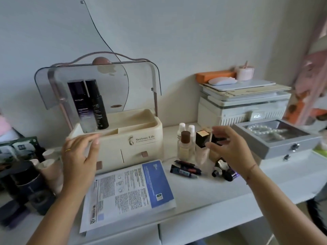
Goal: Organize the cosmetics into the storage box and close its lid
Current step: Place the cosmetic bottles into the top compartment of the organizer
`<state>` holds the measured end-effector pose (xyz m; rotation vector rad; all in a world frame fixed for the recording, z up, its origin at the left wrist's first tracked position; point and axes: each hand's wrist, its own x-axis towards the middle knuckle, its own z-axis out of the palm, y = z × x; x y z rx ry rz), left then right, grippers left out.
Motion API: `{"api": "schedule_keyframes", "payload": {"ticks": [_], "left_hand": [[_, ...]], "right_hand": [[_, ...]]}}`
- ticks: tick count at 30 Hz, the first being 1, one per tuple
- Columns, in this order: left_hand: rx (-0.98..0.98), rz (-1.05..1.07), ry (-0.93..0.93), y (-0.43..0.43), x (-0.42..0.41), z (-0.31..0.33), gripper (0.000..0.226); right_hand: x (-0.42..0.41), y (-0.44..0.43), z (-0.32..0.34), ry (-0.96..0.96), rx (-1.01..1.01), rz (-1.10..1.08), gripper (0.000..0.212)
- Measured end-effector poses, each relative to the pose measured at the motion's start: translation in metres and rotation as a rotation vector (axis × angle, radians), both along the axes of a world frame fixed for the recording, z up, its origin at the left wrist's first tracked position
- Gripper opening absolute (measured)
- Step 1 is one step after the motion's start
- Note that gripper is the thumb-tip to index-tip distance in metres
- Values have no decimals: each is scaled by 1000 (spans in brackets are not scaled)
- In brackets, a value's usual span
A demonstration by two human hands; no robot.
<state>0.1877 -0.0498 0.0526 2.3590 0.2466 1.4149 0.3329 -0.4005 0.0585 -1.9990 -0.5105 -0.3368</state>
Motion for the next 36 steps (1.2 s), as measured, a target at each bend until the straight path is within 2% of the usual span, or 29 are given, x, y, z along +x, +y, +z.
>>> {"api": "schedule_keyframes", "payload": {"ticks": [7,11,14,19,21,24,26,29,32,36], "left_hand": [[10,17,31,0,-1,-1,41],[30,9,18,0,-1,1,39],[42,3,2,-2,-2,2,38],[8,5,2,-3,-2,1,39],[-6,18,4,-5,-2,0,38],[-17,9,-2,-10,-2,1,37],[-39,-17,-2,-11,-3,2,38],[-39,-28,-17,-10,-5,2,35],[-42,-12,-20,-8,-5,1,32],[-64,-1,-26,-6,-4,-2,31]], "right_hand": [[1,25,-31,66,14,-120,50],[1,33,-42,131,-50,-119,26],[-3,34,-39,108,-50,-134,18],[-30,36,-5,-54,87,-164,22],[-43,46,24,-122,169,-62,24],[-48,83,67,-120,246,272,35],[-45,123,85,-144,156,393,38],[-32,187,96,-185,49,449,36],[-4,235,98,-91,-4,435,29],[28,276,94,238,-37,427,32]]}}
